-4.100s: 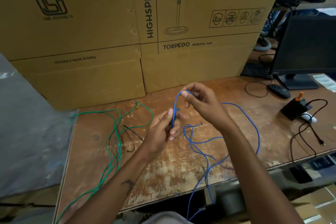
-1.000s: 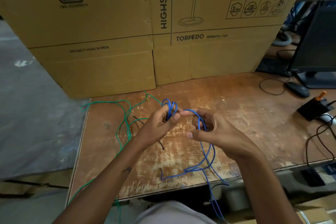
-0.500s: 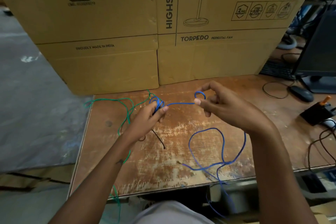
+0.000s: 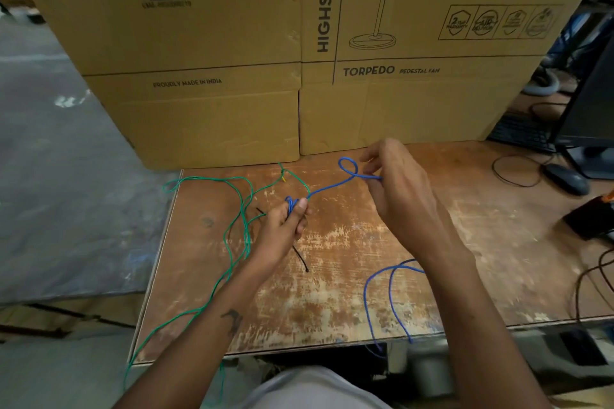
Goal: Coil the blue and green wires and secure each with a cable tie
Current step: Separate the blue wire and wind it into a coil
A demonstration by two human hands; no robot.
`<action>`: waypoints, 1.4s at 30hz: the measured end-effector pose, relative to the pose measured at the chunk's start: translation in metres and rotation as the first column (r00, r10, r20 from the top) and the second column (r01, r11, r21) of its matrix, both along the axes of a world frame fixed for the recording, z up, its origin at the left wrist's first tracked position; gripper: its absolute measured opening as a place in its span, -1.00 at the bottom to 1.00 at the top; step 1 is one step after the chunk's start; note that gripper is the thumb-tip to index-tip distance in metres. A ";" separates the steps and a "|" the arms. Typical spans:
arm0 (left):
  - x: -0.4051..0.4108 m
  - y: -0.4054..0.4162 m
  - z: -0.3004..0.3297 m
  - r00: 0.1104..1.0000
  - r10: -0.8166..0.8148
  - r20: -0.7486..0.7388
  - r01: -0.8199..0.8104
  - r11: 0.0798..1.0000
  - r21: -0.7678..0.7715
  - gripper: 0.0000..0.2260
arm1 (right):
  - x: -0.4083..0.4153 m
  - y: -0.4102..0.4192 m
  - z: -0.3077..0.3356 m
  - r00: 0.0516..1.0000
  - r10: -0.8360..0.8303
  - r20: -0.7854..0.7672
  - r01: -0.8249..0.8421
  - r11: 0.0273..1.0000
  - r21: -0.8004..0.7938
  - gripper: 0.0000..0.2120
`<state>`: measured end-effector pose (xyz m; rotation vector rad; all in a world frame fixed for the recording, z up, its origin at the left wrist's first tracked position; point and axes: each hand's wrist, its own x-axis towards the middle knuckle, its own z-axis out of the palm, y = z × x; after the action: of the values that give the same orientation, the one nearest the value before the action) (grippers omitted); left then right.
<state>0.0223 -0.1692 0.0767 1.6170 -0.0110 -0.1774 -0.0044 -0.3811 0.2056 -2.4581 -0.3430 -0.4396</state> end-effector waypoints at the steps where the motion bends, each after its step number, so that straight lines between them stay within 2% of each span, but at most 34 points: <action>1: -0.001 0.000 0.001 0.999 -0.040 -0.013 0.040 0.999 0.000 -0.71 | 0.004 -0.001 0.003 0.997 0.054 0.049 -0.054 0.999 -0.006 -0.77; 4: -0.006 0.001 0.002 0.992 -0.126 -0.023 0.127 0.992 0.014 -0.69 | 0.023 -0.009 0.008 0.981 0.129 0.144 -0.125 0.992 -0.035 -0.85; 9: 0.008 0.019 0.000 0.991 0.127 0.036 -0.130 0.987 0.093 -0.72 | 0.040 -0.029 0.016 0.982 0.143 0.125 -0.136 0.989 -0.060 -0.88; 12: 0.016 0.029 -0.009 0.984 0.170 0.048 -0.175 0.972 0.156 -0.73 | 0.040 -0.026 0.015 0.971 0.169 0.169 -0.162 0.985 -0.052 -0.91; 14: 0.013 0.031 -0.016 0.995 0.080 0.052 -0.090 0.973 0.212 -0.73 | 0.043 -0.022 0.011 0.969 0.130 0.211 -0.132 0.991 -0.005 -0.87; 18: -0.009 0.018 -0.010 0.974 -0.225 0.036 0.210 0.949 0.234 -0.74 | 0.055 -0.011 0.001 0.969 -0.050 0.243 0.008 0.985 0.170 -0.83; 21: -0.031 0.001 0.010 0.914 -0.406 0.017 0.399 0.905 0.148 -0.73 | 0.071 0.001 -0.006 0.950 -0.182 0.253 0.114 0.958 0.263 -0.80; 24: -0.050 -0.014 0.034 0.866 -0.499 0.039 0.500 0.866 -0.005 -0.73 | 0.095 0.004 -0.020 0.943 -0.253 0.217 0.186 0.939 0.288 -0.76; 27: -0.061 -0.024 0.063 0.887 -0.440 0.136 0.459 0.874 -0.163 -0.75 | 0.112 0.005 -0.048 0.976 -0.201 0.083 0.190 0.974 0.121 -0.74; 30: -0.056 -0.028 0.090 0.916 -0.304 0.264 0.376 0.880 -0.291 -0.76 | 0.099 0.013 -0.079 0.993 -0.087 -0.083 0.079 0.993 -0.090 -0.71; 33: -0.038 -0.027 0.105 0.915 -0.170 0.365 0.302 0.889 -0.344 -0.77 | 0.061 0.021 -0.101 0.973 0.053 -0.224 -0.081 0.990 -0.118 -0.78; 35: -0.026 -0.027 0.108 0.925 -0.110 0.364 0.262 0.878 -0.401 -0.79 | 0.035 0.029 -0.110 0.950 0.137 -0.280 -0.175 0.978 -0.115 -0.80; 36: -0.020 -0.028 0.107 0.931 -0.085 0.354 0.241 0.873 -0.424 -0.80 | 0.024 0.033 -0.115 0.939 0.186 -0.290 -0.227 0.967 -0.115 -0.74; 38: -0.009 -0.028 0.104 0.932 -0.050 0.358 0.205 0.889 -0.410 -0.81 | 0.000 0.039 -0.116 0.916 0.246 -0.316 -0.301 0.944 -0.137 -0.61; 42: 0.012 -0.026 0.090 0.921 -0.026 0.389 0.145 0.949 -0.280 -0.80 | -0.045 0.037 -0.101 0.921 0.238 -0.307 -0.296 0.942 -0.157 -0.73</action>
<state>0.0340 -0.1950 0.1664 1.3200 -0.3949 0.0737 -0.0496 -0.3445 0.1047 -2.5712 -0.6179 0.0711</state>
